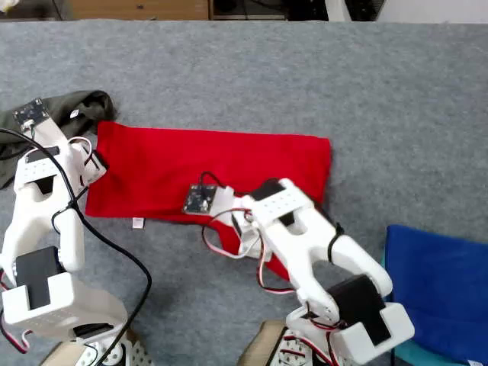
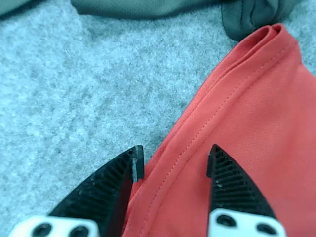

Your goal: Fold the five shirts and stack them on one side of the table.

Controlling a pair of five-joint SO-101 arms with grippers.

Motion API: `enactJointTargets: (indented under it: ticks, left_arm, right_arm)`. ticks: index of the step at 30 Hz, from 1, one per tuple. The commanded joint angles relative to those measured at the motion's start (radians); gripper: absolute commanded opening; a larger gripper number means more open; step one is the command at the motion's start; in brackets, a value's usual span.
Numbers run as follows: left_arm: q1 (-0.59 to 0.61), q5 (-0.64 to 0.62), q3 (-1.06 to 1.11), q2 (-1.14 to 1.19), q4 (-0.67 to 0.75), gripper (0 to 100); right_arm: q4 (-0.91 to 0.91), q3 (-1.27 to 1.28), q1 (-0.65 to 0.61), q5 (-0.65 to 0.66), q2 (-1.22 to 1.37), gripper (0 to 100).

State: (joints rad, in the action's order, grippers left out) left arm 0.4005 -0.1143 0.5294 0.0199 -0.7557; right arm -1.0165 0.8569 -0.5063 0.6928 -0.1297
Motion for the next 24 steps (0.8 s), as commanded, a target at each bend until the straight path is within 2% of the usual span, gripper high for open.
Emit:
enactJointTargets:
  ticks: [1, 8, 16, 24]
  left_arm:
    - [-0.006, -0.003, -0.040, -0.001, 0.018, 22]
    - [-0.008, -0.002, -0.040, -0.001, 0.018, 22]
    - [-0.008, -0.002, -0.040, -0.001, 0.018, 22]
    - [-0.008, -0.002, -0.040, -0.001, 0.018, 22]
  right_arm:
    - [-0.058, -0.136, 0.053, 0.012, -0.001, 0.5]
    - [-0.104, -0.361, 0.087, 0.069, 0.028, 0.5]
    - [-0.101, -0.633, 0.099, 0.104, 0.288, 0.5]
    - [-0.114, -0.845, 0.128, 0.233, 0.410, 0.9]
